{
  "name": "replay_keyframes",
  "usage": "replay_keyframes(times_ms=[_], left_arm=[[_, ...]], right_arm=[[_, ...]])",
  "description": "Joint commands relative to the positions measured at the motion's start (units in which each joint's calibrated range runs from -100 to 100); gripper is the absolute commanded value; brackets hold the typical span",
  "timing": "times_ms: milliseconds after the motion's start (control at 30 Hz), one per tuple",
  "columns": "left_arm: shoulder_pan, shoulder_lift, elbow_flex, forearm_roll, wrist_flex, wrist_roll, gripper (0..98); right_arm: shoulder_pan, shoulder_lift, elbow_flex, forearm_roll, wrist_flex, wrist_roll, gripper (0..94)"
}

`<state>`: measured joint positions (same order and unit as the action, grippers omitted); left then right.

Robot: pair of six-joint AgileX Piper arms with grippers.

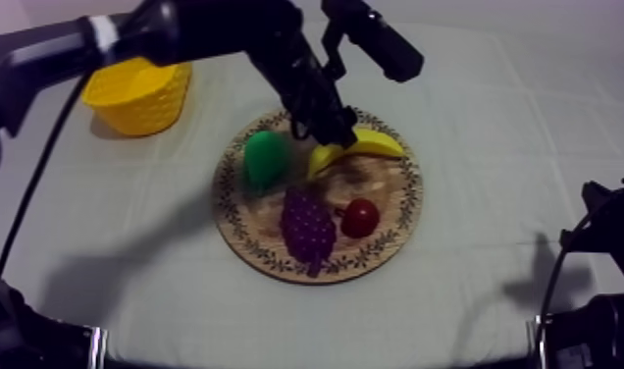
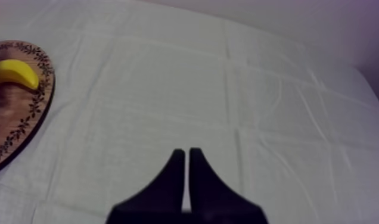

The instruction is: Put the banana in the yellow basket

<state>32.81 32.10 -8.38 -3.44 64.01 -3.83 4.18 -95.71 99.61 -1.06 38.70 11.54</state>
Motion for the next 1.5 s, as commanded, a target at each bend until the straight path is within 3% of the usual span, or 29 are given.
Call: replay_keyframes(times_ms=[0,333,667,800,1067,1467], left_arm=[[0.1,5.0,-6.4,-0.39,5.0,0.5,67.8],[1.2,17.7,-24.9,-2.14,19.2,1.0,67.9],[0.9,24.7,-35.7,-3.67,27.7,1.1,65.6],[0.9,27.2,-38.8,-4.75,29.5,1.1,61.9],[2.4,30.8,-39.7,-8.87,29.6,2.6,43.7],[1.7,28.8,-39.7,-11.64,30.5,5.3,27.3]], right_arm=[[0.0,0.0,0.1,0.0,0.0,0.0,0.4],[0.0,0.0,0.1,0.0,0.0,0.0,0.4],[0.0,0.0,0.1,0.0,0.0,0.0,0.4],[0.0,0.0,0.1,0.0,0.0,0.0,0.4],[0.0,0.0,0.1,0.0,0.0,0.0,0.4],[0.0,0.0,0.1,0.0,0.0,0.0,0.4]])
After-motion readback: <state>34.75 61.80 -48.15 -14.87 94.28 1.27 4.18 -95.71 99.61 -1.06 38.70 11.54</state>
